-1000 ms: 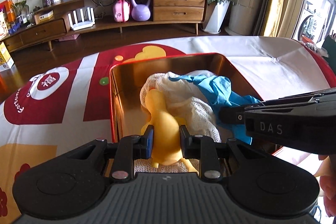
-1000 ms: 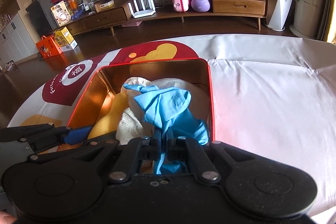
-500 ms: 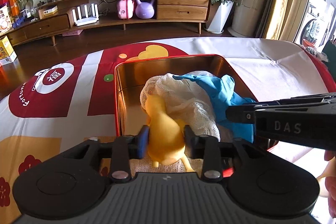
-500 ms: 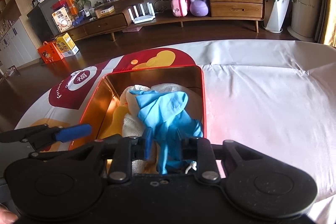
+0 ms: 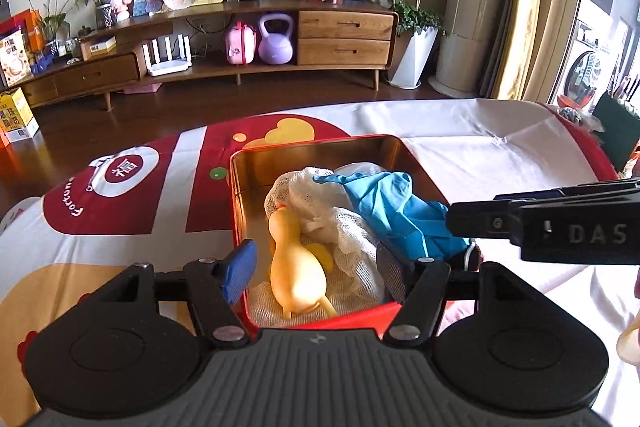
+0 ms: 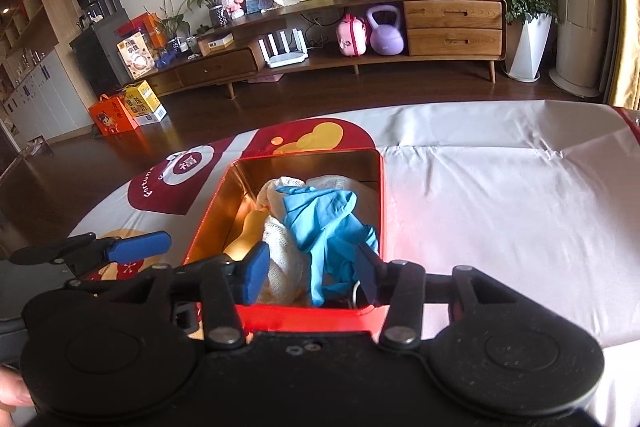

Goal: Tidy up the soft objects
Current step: 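Lower the duck and gloves into the tin and open both tools, then withdraw both tools from the tin toward the cotton swab bag and wipes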

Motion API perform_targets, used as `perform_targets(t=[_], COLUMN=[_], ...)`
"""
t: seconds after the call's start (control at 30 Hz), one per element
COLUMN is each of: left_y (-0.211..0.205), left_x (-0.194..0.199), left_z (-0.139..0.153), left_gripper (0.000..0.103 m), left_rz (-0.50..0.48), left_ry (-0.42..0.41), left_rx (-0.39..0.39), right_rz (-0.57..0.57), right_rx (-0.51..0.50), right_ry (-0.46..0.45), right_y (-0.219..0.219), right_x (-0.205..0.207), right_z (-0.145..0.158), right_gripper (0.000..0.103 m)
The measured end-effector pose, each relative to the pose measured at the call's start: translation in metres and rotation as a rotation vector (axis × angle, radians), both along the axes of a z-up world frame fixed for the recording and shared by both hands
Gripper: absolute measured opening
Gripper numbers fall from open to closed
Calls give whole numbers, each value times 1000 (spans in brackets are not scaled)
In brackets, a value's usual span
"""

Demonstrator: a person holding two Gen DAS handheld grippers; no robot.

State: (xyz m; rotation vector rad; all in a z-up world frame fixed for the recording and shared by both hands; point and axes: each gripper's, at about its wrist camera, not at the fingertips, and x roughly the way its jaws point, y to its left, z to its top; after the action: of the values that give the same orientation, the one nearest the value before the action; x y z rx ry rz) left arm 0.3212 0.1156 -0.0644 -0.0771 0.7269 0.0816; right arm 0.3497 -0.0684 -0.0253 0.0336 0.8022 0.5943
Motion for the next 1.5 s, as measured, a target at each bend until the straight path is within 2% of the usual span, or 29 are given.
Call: perform_targets(t=[0.27, 0.53, 0.63, 0.7, 0.87, 1.03, 1.27, 1.5], left_y=[-10, -24, -29, -33, -40, -47, -55, -61], left_x=[-31, -65, -78, -88, -108, -129, -153, -168], left_z=[24, 41, 45, 47, 49, 46, 32, 10], left_gripper=[66, 66, 68, 72, 72, 80, 83, 83], left_rz=[-7, -29, -35, -38, -45, -47, -38, -25], left_ry=[-28, -46, -48, -53, -56, -59, -47, -18], left_rx=[6, -2, -7, -12, -29, -28, -19, -28], right_rz=[13, 19, 18, 22, 29, 23, -14, -49], right_rx=[27, 25, 33, 40, 48, 56, 63, 45], right_ry=[-39, -77, -87, -98, -122, -130, -116, -82], right_y=[-19, -39, -47, -52, -64, -75, -95, -107], right_x=[-31, -68, -80, -90, -113, -130, -146, -153], right_z=[23, 35, 37, 37, 39, 37, 22, 0], right_gripper=[59, 65, 74, 76, 85, 90, 101, 102])
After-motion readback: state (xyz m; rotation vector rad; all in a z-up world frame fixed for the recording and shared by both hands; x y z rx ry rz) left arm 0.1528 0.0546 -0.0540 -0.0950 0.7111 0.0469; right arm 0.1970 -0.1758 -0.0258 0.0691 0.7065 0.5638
